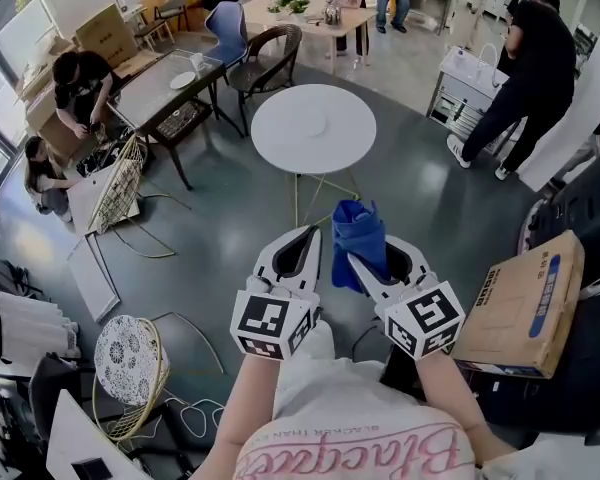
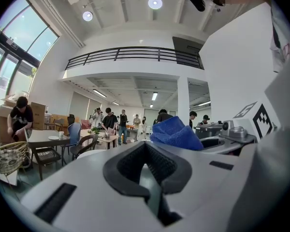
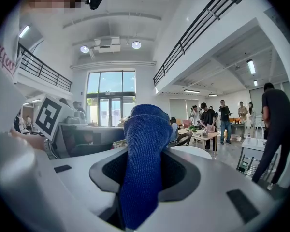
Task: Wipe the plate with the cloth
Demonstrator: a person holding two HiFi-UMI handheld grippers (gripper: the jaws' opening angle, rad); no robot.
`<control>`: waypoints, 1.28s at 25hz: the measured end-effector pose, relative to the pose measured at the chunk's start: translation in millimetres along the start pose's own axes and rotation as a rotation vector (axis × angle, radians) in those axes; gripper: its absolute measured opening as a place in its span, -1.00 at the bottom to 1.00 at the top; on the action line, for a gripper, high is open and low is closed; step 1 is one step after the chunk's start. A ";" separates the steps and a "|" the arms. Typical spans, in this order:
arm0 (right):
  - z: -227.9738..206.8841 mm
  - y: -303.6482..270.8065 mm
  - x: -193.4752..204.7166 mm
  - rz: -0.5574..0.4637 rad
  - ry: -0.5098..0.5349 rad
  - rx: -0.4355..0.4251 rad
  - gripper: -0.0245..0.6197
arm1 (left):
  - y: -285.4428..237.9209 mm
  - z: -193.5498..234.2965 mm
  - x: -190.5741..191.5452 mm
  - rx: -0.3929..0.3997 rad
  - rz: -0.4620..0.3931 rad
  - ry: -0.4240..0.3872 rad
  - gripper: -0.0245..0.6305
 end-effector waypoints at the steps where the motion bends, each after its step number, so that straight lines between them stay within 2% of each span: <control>1: -5.0 -8.6 -2.6 0.000 -0.001 0.003 -0.42 | -6.9 7.4 -1.0 0.000 -0.002 -0.002 -0.90; 9: -38.3 -79.9 -25.6 0.009 0.008 0.005 -0.42 | -57.9 69.7 -2.3 -0.001 0.001 0.009 -0.91; 18: -68.6 -146.6 -44.5 0.010 -0.001 0.042 -0.42 | -117.1 131.2 -5.2 0.053 0.001 0.003 -0.91; 32: -116.2 -206.1 -50.4 0.017 -0.058 0.086 -0.42 | -182.7 186.5 5.1 0.069 0.032 0.015 -0.91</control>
Point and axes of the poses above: the fingertips, and each gripper's own axes: y backward along the fingers, z to its left, x out of its underside, the point moved 10 cm from there along y, backward along the fingers, and after that the axes turned 8 degrees about -y, right-handed, at the moved point
